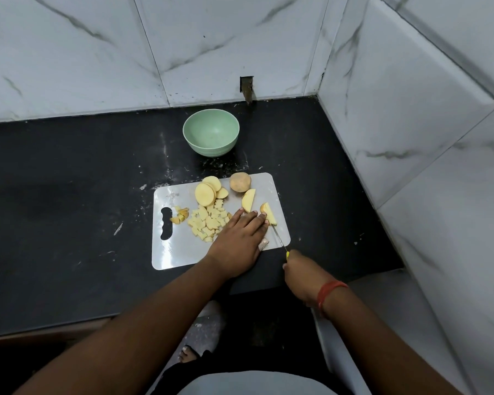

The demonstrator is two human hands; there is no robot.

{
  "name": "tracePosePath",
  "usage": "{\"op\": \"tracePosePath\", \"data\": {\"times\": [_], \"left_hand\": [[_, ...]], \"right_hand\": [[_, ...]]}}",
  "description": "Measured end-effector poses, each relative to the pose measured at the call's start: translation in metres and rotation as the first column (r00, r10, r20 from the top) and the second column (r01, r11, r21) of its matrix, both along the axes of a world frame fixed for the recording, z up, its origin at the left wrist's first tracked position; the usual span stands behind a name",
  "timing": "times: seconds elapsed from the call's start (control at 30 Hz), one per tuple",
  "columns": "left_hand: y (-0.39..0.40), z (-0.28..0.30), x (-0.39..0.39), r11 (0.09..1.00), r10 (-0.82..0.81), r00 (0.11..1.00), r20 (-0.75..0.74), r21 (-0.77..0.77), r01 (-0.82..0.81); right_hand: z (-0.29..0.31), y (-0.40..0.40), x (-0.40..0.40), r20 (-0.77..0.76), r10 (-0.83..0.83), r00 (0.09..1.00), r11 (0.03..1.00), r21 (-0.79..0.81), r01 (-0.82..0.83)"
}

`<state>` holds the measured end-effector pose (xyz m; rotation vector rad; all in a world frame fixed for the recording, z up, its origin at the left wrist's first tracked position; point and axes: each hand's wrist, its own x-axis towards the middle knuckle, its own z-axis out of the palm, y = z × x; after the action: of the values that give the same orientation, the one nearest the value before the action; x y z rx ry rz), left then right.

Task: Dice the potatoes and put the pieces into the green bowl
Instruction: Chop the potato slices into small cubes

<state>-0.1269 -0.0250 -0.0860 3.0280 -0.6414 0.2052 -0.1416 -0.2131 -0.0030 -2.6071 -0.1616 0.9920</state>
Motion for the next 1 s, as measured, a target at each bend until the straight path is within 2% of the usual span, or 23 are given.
{"op": "tracePosePath", "data": {"times": [0.2, 0.43, 0.63, 0.83, 0.9, 1.0], "left_hand": [[0.002, 0.005, 0.005, 0.999, -0.038, 0.999, 0.011, -0.03, 0.038], [-0.001, 0.009, 0.014, 0.996, -0.07, 0.998, -0.003, -0.056, 0.07], [0.01, 0.005, 0.011, 0.996, -0.07, 0.997, 0.028, -0.052, 0.071], [0.013, 0.006, 0.014, 0.998, -0.068, 0.998, -0.002, 0.017, 0.068], [0.013, 0.006, 0.015, 0.997, -0.069, 0.998, -0.009, 0.036, 0.069], [0.014, 0.008, 0.017, 0.997, -0.059, 0.998, -0.02, 0.053, 0.06]], "right_hand": [[0.013, -0.011, 0.023, 0.153, -0.089, 0.984, 0.995, 0.048, 0.082], [0.021, 0.013, 0.069, 0.09, 0.071, 0.993, 0.995, -0.069, -0.065], [0.027, 0.008, 0.086, 0.133, 0.082, 0.988, 0.994, -0.084, -0.071], [0.023, 0.007, 0.091, 0.023, 0.191, 0.981, 0.98, -0.069, -0.189], [0.025, 0.004, 0.095, 0.01, 0.157, 0.988, 0.987, -0.046, -0.156], [0.026, 0.0, 0.096, 0.042, 0.002, 0.999, 1.0, -0.01, -0.002]]}}
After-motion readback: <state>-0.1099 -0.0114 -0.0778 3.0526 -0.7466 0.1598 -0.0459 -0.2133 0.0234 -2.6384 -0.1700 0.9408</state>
